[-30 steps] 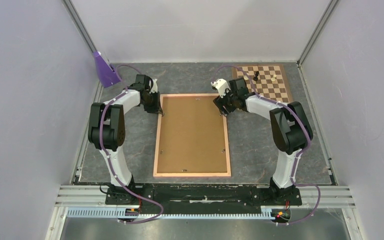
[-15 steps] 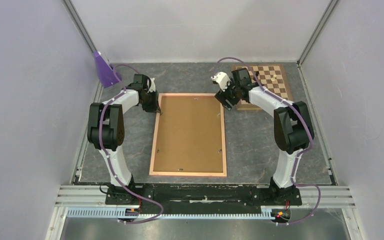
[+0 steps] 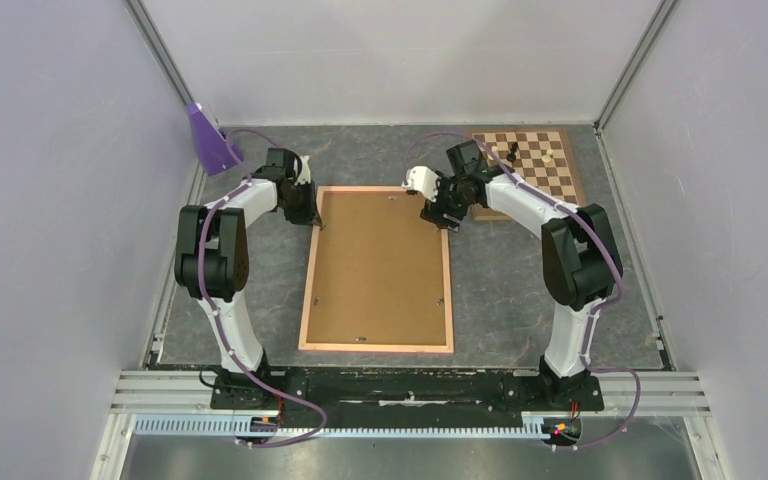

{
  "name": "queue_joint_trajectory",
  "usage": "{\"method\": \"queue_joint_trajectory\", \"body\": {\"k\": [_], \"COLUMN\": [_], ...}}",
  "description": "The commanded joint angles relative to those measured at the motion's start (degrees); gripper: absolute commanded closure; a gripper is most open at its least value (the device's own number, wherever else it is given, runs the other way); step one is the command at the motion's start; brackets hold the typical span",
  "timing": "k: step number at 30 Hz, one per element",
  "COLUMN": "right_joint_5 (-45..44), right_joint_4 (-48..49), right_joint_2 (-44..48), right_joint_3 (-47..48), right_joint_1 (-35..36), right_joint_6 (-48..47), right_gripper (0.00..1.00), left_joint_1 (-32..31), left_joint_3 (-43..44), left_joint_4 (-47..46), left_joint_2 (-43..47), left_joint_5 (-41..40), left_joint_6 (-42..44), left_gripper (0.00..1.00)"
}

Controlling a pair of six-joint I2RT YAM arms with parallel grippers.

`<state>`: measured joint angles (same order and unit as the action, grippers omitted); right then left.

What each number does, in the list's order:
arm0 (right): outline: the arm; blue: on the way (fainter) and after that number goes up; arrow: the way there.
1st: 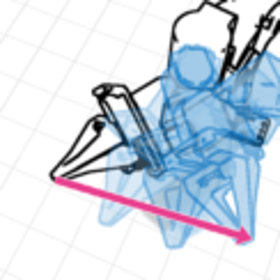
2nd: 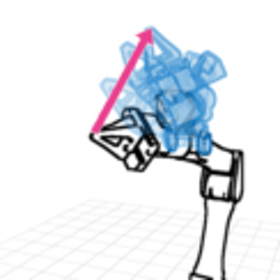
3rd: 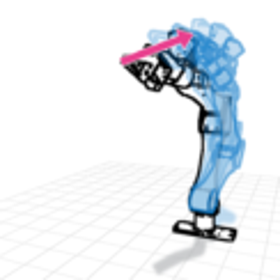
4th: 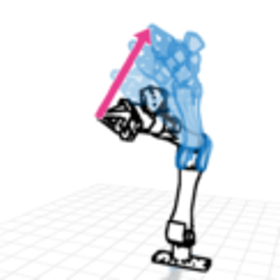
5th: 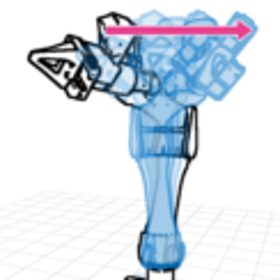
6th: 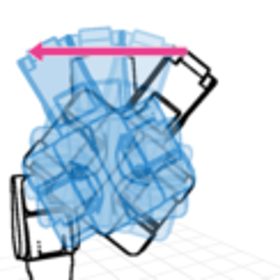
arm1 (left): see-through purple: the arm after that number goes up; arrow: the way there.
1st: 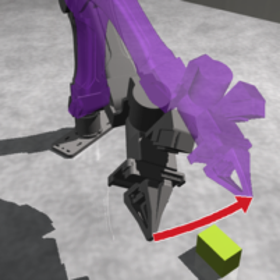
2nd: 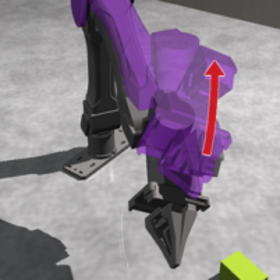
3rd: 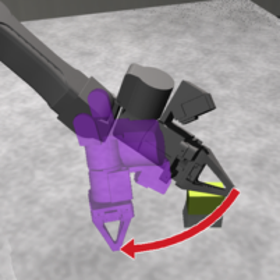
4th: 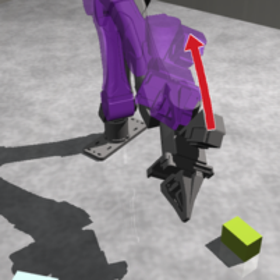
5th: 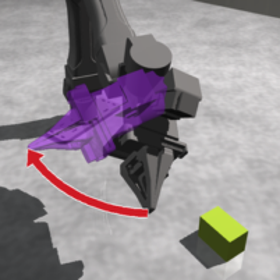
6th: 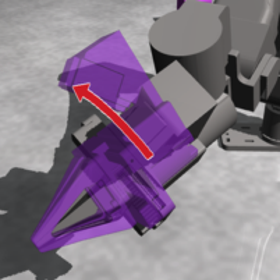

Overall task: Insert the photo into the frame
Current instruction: Install the photo frame at the center of the board.

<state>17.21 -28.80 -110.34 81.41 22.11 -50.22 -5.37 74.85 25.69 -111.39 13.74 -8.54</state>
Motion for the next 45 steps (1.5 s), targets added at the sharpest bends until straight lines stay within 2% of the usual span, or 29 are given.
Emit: {"method": "queue_joint_trajectory", "body": {"k": [1, 9, 14, 45], "right_joint_5": [2.57, 4.16, 4.21, -0.65], "right_joint_4": [-6.46, -19.88, -22.35, -21.78], "right_joint_2": [-0.22, -1.27, -2.17, -10.02], "right_joint_3": [3.66, 5.57, 5.60, 9.93], "right_joint_1": [1.33, 1.62, 1.67, 3.71], "right_joint_6": [-13.04, -34.44, -41.13, -45.62], "right_gripper": [0.27, 0.27, 0.27, 0.29], "left_joint_1": [0.80, 0.79, 0.79, 0.77], "left_joint_3": [0.56, 0.83, 0.83, 1.35], "left_joint_4": [-2.67, -2.24, -2.23, -1.61], "left_joint_2": [-1.74, -1.86, -1.98, -3.10], "left_joint_5": [-0.86, -0.73, -0.78, -0.68], "left_joint_6": [-1.31, -0.96, -0.69, 0.19], "left_gripper": [0.98, 0.98, 0.98, 0.98]}}
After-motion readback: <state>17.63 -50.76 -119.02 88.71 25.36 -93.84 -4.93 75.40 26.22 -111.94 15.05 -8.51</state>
